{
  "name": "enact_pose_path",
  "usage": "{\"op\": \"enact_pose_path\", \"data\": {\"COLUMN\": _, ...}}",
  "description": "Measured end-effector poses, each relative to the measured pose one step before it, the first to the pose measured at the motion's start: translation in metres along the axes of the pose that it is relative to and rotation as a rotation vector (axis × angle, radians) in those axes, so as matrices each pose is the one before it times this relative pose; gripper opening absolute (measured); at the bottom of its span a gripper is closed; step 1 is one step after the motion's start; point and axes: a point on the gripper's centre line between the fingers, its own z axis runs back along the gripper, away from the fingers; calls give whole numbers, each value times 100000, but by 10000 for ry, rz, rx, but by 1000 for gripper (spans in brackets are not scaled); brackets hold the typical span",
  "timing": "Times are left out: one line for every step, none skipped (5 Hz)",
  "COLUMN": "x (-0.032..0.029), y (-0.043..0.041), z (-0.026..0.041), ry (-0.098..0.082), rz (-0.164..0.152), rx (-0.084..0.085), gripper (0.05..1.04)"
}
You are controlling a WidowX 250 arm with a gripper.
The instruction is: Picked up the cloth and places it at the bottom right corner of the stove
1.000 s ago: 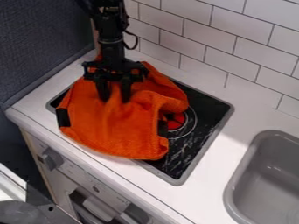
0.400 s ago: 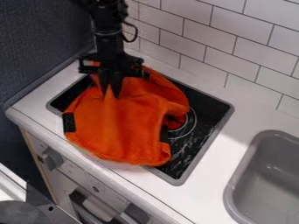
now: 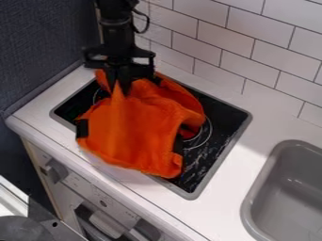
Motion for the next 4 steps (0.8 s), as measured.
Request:
{"op": "enact_pose_path", "data": {"x": 78, "y": 436, "z": 796, "ry": -219, "rz": -111, "rx": 54, "gripper": 53}}
{"op": "enact_pose_path", "data": {"x": -569, "y": 350, "z": 1848, "ry": -523, "rz": -42, "rx": 212, "gripper": 53}}
{"op": "enact_pose_path", "data": {"x": -248, "y": -85, "z": 1685, "ry": -277, "rz": 80, "rx": 56, "gripper": 53}}
{"op": "enact_pose_path", "data": {"x": 143, "y": -1199, "z": 2422, "ry": -529, "rz": -152, "rx": 79, "gripper": 53}}
